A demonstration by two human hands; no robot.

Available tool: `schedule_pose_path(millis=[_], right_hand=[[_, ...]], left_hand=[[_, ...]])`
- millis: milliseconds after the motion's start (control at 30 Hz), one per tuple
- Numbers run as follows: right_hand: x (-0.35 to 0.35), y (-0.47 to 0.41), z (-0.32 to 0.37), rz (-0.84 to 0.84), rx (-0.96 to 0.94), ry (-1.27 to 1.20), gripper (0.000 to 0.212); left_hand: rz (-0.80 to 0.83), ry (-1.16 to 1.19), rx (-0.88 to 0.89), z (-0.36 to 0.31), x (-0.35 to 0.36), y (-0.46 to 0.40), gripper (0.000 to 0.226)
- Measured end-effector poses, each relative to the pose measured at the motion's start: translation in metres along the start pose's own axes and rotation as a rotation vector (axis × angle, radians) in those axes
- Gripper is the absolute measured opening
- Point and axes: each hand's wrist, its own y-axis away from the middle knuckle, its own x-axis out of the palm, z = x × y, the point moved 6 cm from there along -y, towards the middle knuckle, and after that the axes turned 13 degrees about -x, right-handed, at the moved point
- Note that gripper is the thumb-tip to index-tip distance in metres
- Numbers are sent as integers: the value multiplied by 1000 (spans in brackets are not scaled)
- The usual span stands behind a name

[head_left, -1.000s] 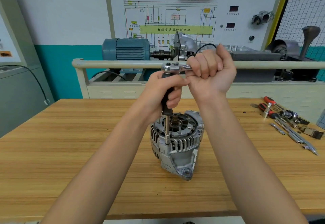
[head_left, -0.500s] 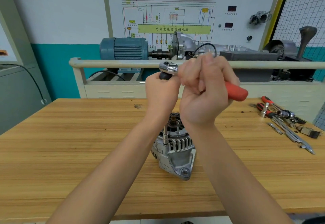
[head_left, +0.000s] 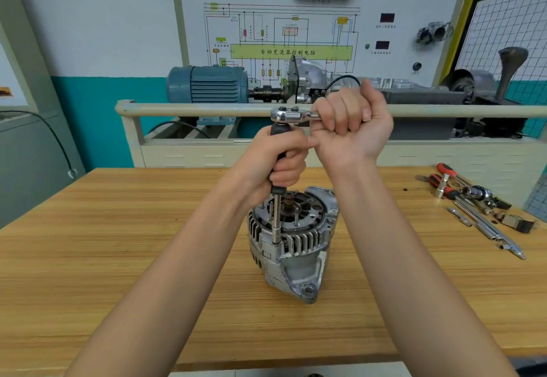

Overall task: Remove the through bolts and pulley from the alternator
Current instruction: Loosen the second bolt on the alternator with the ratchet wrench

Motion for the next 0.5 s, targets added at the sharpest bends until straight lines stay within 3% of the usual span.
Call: schedule_pose_path(millis=[133, 233, 333, 400, 500], right_hand=[[19, 18, 5, 176, -172, 265, 48], [38, 40, 0, 407, -427, 510, 44], [46, 58, -6, 492, -621, 679, 36], [46, 56, -6, 492, -595, 643, 41], [42, 38, -2, 445, -395, 495, 48]], left_hand=[[-259, -20, 50, -2, -9, 2, 50], [-515, -24, 124, -3, -14, 5, 46], [-703, -61, 220, -4, -16, 9, 39], [-710, -69, 240, -4, -15, 11, 36], [-604, -54, 198, -3, -16, 10, 45]])
